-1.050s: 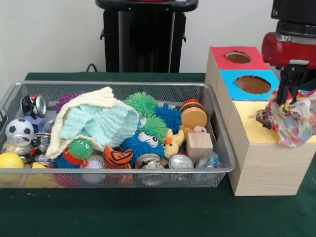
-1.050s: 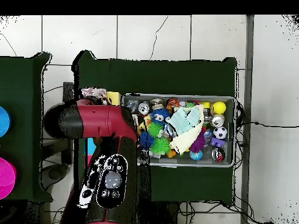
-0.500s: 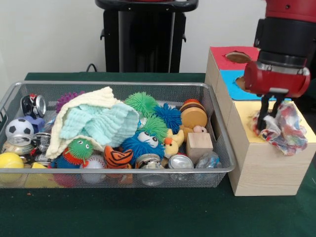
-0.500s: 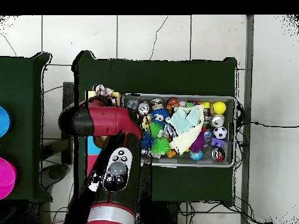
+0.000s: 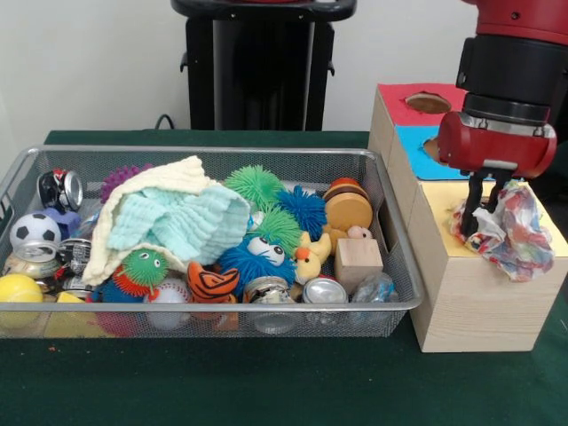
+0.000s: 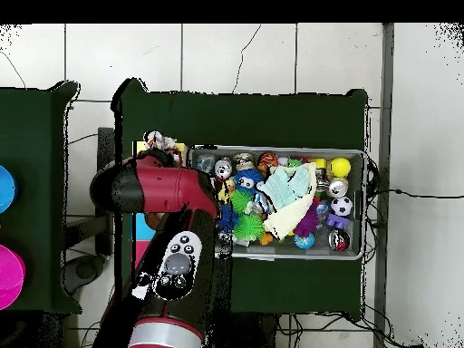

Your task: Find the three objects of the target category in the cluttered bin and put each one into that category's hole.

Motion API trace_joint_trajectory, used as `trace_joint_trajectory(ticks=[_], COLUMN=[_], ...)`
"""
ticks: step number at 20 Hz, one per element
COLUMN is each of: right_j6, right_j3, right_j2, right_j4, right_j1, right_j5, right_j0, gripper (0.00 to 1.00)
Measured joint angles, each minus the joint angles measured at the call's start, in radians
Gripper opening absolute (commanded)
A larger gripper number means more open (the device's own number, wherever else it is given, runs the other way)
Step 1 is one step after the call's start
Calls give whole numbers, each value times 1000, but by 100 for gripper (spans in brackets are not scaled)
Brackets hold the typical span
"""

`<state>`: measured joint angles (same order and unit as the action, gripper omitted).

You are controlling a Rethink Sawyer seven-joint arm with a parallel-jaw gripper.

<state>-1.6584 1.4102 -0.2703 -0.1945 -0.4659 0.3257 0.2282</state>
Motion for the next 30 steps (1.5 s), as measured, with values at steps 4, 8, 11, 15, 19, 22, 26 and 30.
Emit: trace_joint_trajectory(ticks=[4, 8, 11, 15, 19, 22, 26, 30], right_j6=[0, 0, 0, 0, 0, 0, 0, 0], right_j3=[29, 74, 104, 146, 162, 171, 185, 197], right_j2=[-4, -10, -19, -29, -29, -30, -36, -41], right_j4=[-13, -22, -26, -26, -28, -28, -28, -28], right_j1=[-14, -42, -63, -99, -110, -116, -134, -161], right_j5=[0, 6, 17, 49, 62, 77, 141, 203], right_j0=[9, 16, 23, 31, 31, 32, 44, 59], gripper=[0, 0, 0, 0, 0, 0, 0, 0])
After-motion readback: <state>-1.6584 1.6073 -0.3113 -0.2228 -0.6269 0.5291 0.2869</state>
